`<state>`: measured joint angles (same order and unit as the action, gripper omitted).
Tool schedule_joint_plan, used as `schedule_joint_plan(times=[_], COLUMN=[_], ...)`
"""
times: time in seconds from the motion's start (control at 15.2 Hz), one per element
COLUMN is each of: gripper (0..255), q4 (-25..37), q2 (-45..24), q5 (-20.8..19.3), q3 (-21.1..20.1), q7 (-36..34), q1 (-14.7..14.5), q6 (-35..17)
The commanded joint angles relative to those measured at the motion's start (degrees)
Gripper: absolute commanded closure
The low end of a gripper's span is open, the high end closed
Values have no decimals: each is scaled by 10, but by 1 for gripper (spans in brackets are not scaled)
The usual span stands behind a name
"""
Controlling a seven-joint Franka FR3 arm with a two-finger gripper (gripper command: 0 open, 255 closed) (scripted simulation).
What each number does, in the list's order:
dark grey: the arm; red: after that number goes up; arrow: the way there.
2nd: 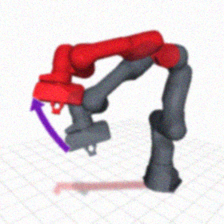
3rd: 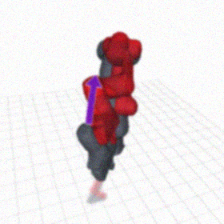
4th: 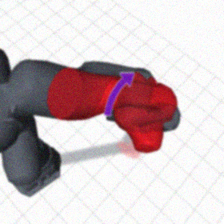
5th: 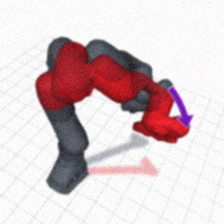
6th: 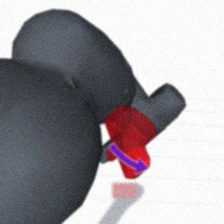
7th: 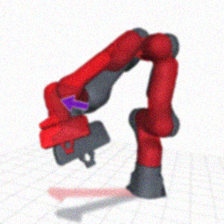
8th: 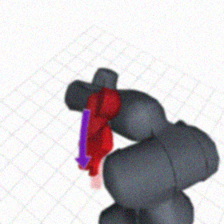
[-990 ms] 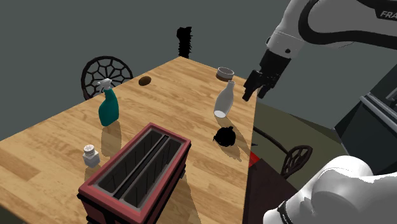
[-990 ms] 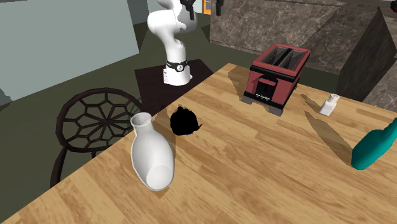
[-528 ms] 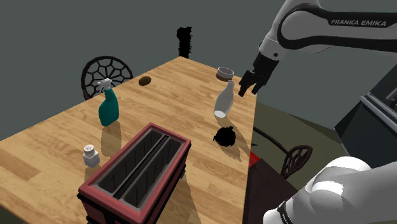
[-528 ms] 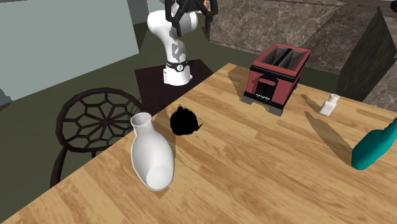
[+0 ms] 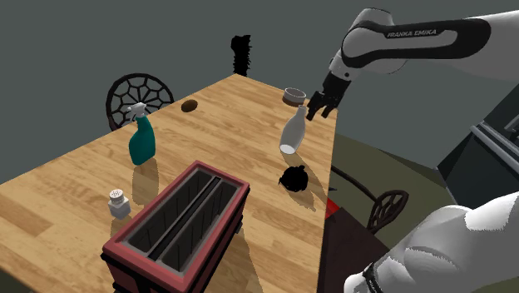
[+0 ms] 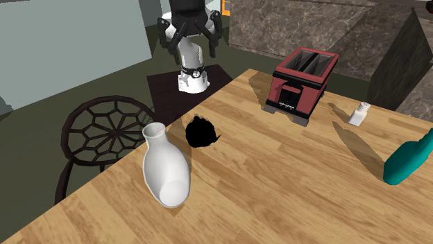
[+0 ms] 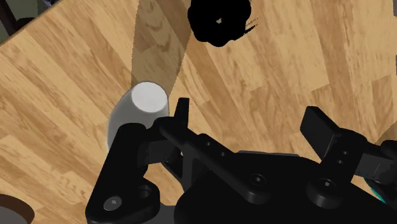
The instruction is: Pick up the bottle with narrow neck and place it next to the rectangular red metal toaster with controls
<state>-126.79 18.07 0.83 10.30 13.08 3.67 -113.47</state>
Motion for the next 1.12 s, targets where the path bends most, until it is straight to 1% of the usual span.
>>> schedule_joint_plan(times=[0.0,0.46,0.86,0.92,1.06], gripper=[0,0,0,0,0], q4=[29,142,272,278,270], q2=[-40,-178,-306,-312,-317], q5=[4,42,89,91,94], q3=[15,53,67,67,66], q7=[25,107,172,174,176], q1=[3,19,48,49,50], q6=[-14,-46,-46,-46,-59])
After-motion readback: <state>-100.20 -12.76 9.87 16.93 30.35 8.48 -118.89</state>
